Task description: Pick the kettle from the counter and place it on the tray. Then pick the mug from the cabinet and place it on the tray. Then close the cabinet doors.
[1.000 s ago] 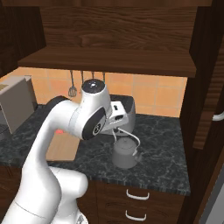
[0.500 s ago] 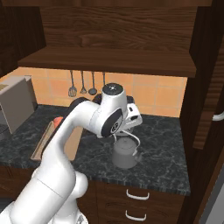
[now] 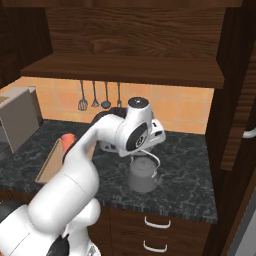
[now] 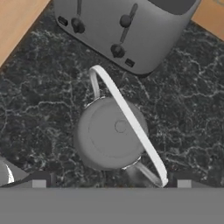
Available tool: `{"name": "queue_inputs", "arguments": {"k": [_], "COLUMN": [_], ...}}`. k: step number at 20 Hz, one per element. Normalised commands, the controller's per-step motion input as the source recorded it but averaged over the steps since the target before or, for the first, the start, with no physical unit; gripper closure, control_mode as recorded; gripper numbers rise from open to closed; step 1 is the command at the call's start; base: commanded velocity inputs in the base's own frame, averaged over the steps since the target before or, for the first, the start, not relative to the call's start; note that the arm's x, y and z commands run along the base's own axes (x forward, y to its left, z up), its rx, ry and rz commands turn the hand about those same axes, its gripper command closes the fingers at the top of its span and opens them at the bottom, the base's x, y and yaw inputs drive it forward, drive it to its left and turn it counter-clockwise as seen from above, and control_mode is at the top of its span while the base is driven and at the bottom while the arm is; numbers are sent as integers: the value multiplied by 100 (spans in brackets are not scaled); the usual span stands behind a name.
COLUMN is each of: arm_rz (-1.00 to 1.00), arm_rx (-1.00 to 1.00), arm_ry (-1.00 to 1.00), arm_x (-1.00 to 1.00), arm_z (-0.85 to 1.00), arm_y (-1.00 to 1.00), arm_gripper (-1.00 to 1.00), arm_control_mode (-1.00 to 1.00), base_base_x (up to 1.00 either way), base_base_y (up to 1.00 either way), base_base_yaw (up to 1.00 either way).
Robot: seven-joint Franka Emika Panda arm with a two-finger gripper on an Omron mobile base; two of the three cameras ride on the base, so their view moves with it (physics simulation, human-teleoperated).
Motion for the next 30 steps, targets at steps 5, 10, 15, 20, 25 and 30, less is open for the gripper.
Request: {"name": "queue_inputs", "arguments": {"k": [5, 10, 15, 20, 25, 30], "arm_rz": [8, 8, 3, 0, 0, 0], "arm_rx": [0, 0, 0, 0, 0, 0], "arm_ry": [0, 1, 5, 7, 2, 2], "arm_x": [43, 37, 33, 20, 0, 0], "arm_z": [-25, -26, -28, -22, -22, -24], "arm_y": [-16, -5, -2, 0, 0, 0], "arm_gripper": [-100, -100, -100, -100, 100, 100], "arm_control_mode": [-100, -100, -100, -100, -100, -100], "base_base_x": [0, 0, 0, 0, 0, 0], "base_base_y": [0, 0, 0, 0, 0, 0], "base_base_yaw": [0, 0, 0, 0, 0, 0]}}
